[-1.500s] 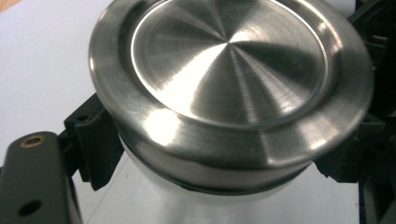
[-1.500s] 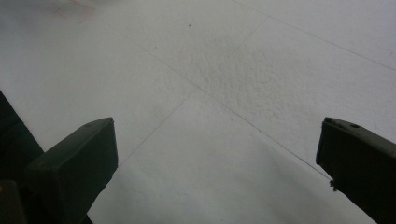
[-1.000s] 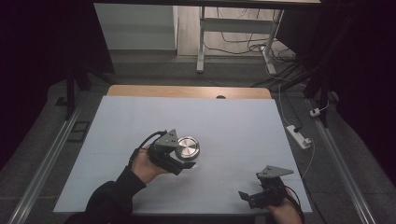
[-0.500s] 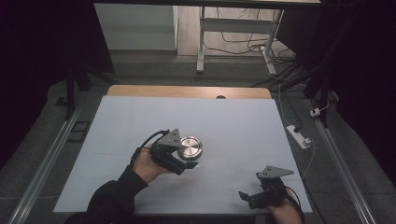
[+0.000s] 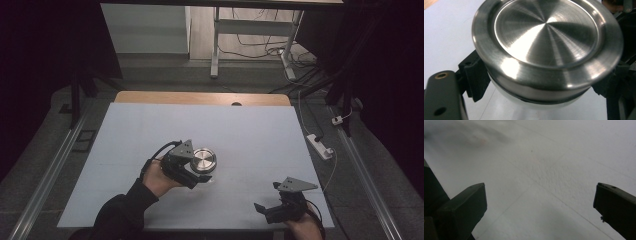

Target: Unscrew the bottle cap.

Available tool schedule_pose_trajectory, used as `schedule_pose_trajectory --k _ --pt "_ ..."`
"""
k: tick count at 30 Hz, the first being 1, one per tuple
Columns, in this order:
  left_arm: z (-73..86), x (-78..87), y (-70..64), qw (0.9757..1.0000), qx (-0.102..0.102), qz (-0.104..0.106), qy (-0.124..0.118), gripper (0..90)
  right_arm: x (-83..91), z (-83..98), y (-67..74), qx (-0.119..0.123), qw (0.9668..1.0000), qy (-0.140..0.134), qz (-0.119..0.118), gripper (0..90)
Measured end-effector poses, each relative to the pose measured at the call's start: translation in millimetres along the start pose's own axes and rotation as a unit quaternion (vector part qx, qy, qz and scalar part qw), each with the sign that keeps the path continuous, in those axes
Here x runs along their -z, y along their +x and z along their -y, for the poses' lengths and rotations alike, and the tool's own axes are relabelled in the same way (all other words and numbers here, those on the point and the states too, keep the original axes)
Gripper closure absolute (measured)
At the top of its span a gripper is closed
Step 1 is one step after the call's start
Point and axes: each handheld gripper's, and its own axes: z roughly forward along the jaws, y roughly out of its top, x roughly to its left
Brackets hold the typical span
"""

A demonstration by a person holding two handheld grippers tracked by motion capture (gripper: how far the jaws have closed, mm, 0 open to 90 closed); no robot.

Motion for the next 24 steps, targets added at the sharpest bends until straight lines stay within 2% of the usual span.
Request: schedule_pose_trajectory --k 3,11,24 --pt "-0.1 0.5 -0.1 1.0000 0.000 0.001 -0.001 15.8 2.0 -2.7 1.6 0.002 0.9999 -0.012 -0.001 0.0" --pt "-0.6 2.4 -0.9 1.0000 -0.003 -0.001 -0.002 15.8 0.7 -7.1 3.9 0.007 0.9999 -0.013 -0.006 0.0" --pt "0.5 0.4 -1.3 1.0000 -0.006 0.001 0.003 15.8 -2.3 -16.9 10.1 0.001 0.9990 -0.025 -0.037 0.0"
